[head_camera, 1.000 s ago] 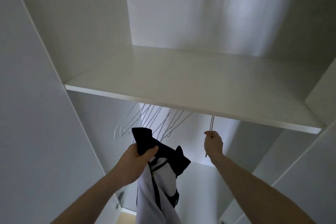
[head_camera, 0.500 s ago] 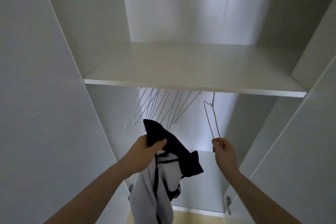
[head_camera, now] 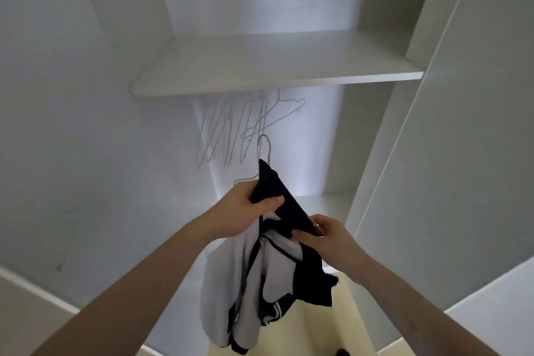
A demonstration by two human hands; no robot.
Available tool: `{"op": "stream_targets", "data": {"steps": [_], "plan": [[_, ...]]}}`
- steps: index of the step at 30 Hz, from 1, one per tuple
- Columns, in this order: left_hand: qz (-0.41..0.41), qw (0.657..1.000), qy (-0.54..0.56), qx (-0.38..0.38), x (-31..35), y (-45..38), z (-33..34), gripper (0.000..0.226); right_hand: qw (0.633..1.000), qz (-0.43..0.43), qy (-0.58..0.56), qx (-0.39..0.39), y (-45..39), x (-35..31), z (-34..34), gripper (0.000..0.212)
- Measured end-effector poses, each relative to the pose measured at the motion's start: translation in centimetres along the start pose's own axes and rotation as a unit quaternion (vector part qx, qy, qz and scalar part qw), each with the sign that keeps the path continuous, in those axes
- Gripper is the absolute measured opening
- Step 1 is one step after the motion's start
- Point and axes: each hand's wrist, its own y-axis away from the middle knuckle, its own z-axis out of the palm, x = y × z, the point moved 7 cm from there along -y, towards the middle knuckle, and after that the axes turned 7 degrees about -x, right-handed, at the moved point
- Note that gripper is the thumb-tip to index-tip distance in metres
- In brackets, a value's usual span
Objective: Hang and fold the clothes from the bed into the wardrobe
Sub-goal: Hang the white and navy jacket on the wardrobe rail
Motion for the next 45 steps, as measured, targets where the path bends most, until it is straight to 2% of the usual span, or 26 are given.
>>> {"op": "stream_targets", "data": {"steps": [3, 7, 8, 10, 12, 14, 16, 18, 24, 35, 37, 40, 42, 45], "plan": [[-0.001, 0.998, -0.045, 0.041, -2.3, 0.8, 0.2, 0.021, 0.997, -0.011, -0.073, 0.004, 2.3, 0.1, 0.6, 0.014], [0.014, 0.993, -0.02, 0.112, -5.3, 3.0, 1.6, 0.024, 0.992, -0.037, -0.115, 0.033, 4.6, -1.0, 0.9, 0.013], [0.004, 0.99, -0.033, 0.134, -6.4, 3.4, 2.1, 0.028, 0.992, -0.045, -0.109, 0.035, 5.0, -1.3, 1.0, 0.013], [-0.079, 0.983, -0.04, 0.161, -9.2, 4.1, 3.4, 0.044, 0.992, -0.056, -0.105, 0.039, 5.6, -1.5, 1.2, 0.014], [-0.154, 0.98, -0.003, 0.127, -12.1, 4.8, 5.7, 0.065, 0.991, -0.056, -0.115, 0.048, 6.2, -1.5, 1.0, 0.015], [-0.181, 0.98, 0.081, 0.025, -13.8, 5.2, 9.0, 0.069, 0.988, -0.057, -0.13, 0.062, 6.8, -1.6, 0.6, 0.014], [-0.189, 0.969, 0.142, -0.073, -14.4, 5.4, 12.2, 0.05, 0.983, -0.057, -0.153, 0.08, 7.3, -1.5, -0.1, 0.013], [-0.172, 0.971, 0.123, -0.108, -14.2, 5.0, 14.2, 0.03, 0.98, -0.06, -0.166, 0.09, 7.8, -1.6, -1.0, 0.012], [-0.113, 0.986, 0.005, -0.125, -12.3, 2.0, 17.0, 0.034, 0.977, -0.078, -0.173, 0.093, 9.6, -2.8, -3.5, 0.013], [-0.07, 0.983, -0.03, -0.168, -10.2, 0.0, 20.1, 0.018, 0.971, -0.096, -0.203, 0.087, 11.6, -3.9, -5.7, 0.013], [-0.061, 0.983, -0.049, -0.163, -10.2, 0.1, 20.1, 0.008, 0.97, -0.098, -0.206, 0.085, 11.6, -4.0, -5.8, 0.013], [-0.081, 0.984, -0.1, -0.121, -11.8, 0.0, 18.7, 0.002, 0.97, -0.103, -0.204, 0.084, 11.5, -3.9, -6.3, 0.012], [-0.099, 0.98, -0.139, -0.1, -12.9, 0.2, 17.1, 0.007, 0.972, -0.105, -0.196, 0.08, 11.6, -3.6, -6.4, 0.012], [-0.119, 0.963, -0.202, -0.13, -13.8, 0.4, 15.5, 0.012, 0.974, -0.109, -0.188, 0.068, 11.4, -2.8, -5.9, 0.012]]}}
